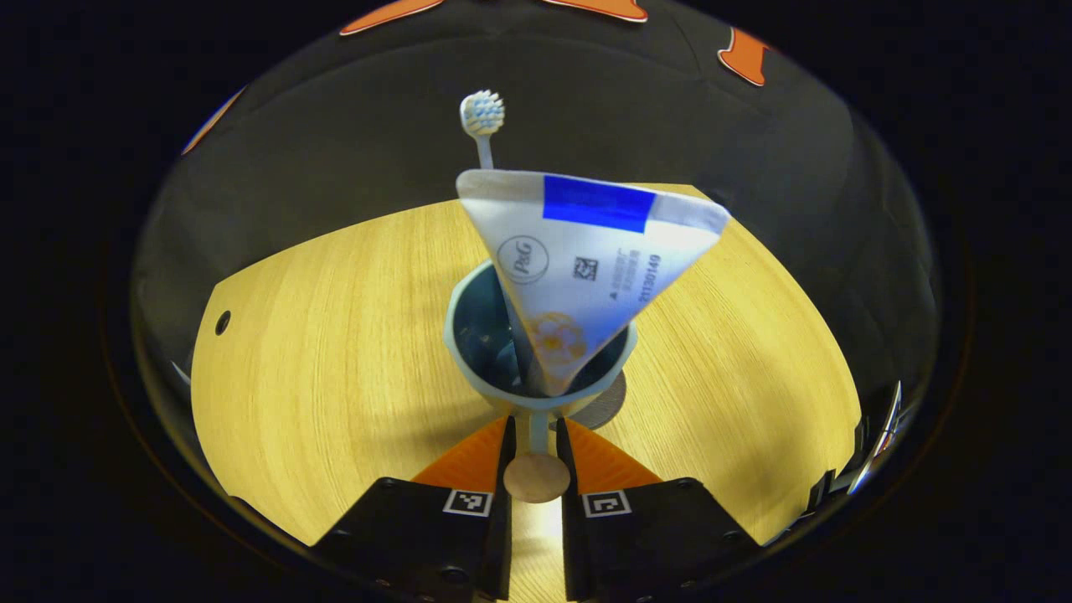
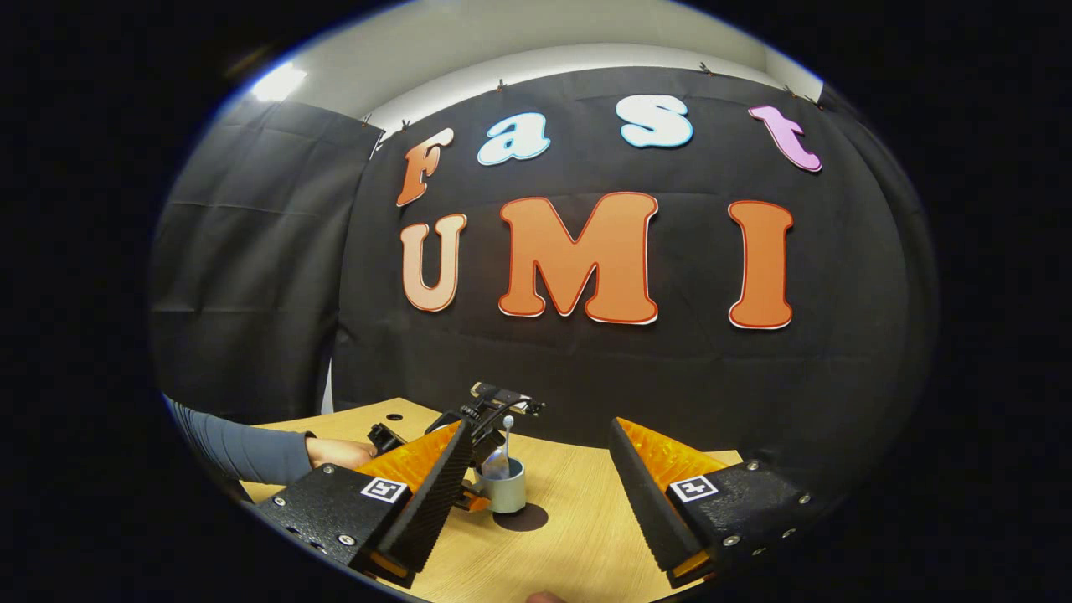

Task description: Put the toothbrush and toothpaste on the desktop into the cup, then pick up the cup and place it on the coaster on the desktop.

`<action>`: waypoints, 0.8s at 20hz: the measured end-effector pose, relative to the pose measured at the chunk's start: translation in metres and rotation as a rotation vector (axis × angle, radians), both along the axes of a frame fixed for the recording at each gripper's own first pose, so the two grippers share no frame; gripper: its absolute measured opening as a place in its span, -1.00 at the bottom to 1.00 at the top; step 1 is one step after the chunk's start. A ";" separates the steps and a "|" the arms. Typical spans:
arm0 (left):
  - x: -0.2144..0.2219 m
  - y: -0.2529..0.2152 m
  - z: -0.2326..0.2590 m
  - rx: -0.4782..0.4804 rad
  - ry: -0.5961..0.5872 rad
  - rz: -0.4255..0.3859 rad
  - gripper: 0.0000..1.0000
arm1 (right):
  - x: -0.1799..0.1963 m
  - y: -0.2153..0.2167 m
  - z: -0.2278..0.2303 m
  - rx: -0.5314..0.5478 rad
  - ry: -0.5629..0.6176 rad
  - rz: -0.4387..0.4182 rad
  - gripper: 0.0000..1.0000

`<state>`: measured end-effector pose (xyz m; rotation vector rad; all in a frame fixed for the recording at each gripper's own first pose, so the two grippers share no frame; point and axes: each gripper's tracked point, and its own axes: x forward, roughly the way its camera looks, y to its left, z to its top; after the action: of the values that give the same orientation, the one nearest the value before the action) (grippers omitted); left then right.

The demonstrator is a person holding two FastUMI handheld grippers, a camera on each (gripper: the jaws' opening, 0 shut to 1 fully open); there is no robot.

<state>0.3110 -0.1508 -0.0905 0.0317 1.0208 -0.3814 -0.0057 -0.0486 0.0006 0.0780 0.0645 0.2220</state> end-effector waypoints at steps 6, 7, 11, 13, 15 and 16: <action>0.004 -0.001 0.001 0.019 -0.039 -0.020 -0.52 | -0.006 -0.005 -0.020 0.042 0.038 -0.012 0.96; 0.001 -0.003 -0.002 0.013 -0.022 -0.018 -0.52 | -0.005 -0.008 -0.025 0.042 0.048 -0.017 0.96; 0.005 -0.013 -0.002 -0.004 -0.013 -0.022 -0.52 | -0.004 -0.015 -0.033 0.057 0.068 -0.028 0.96; 0.006 -0.016 0.009 0.003 -0.001 -0.024 -0.53 | -0.003 -0.016 -0.037 0.061 0.079 -0.030 0.96; 0.010 -0.023 0.019 0.004 0.006 -0.036 -0.52 | -0.001 -0.018 -0.040 0.058 0.085 -0.032 0.96; 0.013 -0.026 0.023 0.003 0.011 -0.037 -0.52 | 0.000 -0.018 -0.041 0.056 0.086 -0.035 0.96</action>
<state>0.3236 -0.1767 -0.0674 0.0518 1.0329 -0.4140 -0.0058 -0.0671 -0.0402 0.1439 0.1424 0.1858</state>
